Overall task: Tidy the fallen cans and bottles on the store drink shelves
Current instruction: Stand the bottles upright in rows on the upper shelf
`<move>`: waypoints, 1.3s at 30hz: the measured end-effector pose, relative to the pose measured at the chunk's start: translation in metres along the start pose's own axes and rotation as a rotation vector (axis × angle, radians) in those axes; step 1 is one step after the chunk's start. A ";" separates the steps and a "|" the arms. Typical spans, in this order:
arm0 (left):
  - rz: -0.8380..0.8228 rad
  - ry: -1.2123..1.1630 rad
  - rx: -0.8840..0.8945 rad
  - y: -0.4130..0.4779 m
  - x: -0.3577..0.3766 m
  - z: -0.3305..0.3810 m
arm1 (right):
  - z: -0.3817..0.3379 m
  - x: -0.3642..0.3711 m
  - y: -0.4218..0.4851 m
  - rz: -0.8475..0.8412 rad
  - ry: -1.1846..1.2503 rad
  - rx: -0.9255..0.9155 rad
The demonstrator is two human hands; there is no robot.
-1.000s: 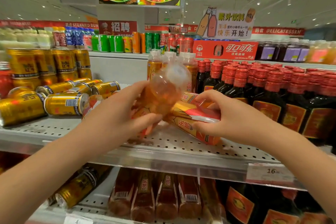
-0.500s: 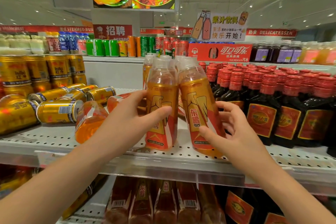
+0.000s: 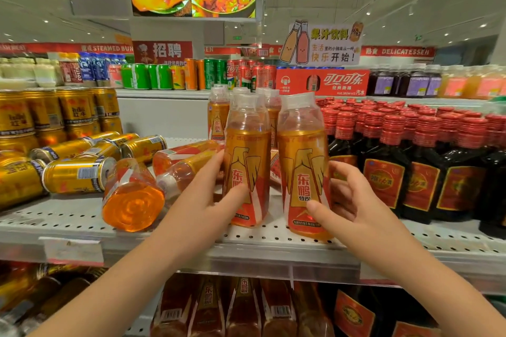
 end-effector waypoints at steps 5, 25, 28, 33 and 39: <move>-0.004 0.019 -0.051 0.003 -0.001 -0.014 | 0.001 -0.006 -0.003 -0.025 -0.148 0.011; 0.005 0.044 -0.085 0.030 0.018 -0.005 | 0.021 -0.029 -0.016 -0.151 0.069 0.069; -0.025 0.025 -0.076 0.035 0.027 -0.001 | 0.019 -0.031 -0.019 -0.174 0.070 0.074; -0.083 -0.046 -0.086 0.036 0.043 0.003 | 0.014 -0.034 -0.030 -0.162 -0.036 0.094; -0.086 -0.115 -0.057 0.036 0.059 0.009 | -0.004 -0.019 -0.039 -0.053 -0.217 0.088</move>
Point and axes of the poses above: each hand's wrist, its own y-axis towards the middle knuckle, its own x-axis out of the palm, z = x × y, the point moved 9 cm from there along y, towards the middle knuckle, and after that the axes turned 9 degrees about -z, right-handed, at the moved point
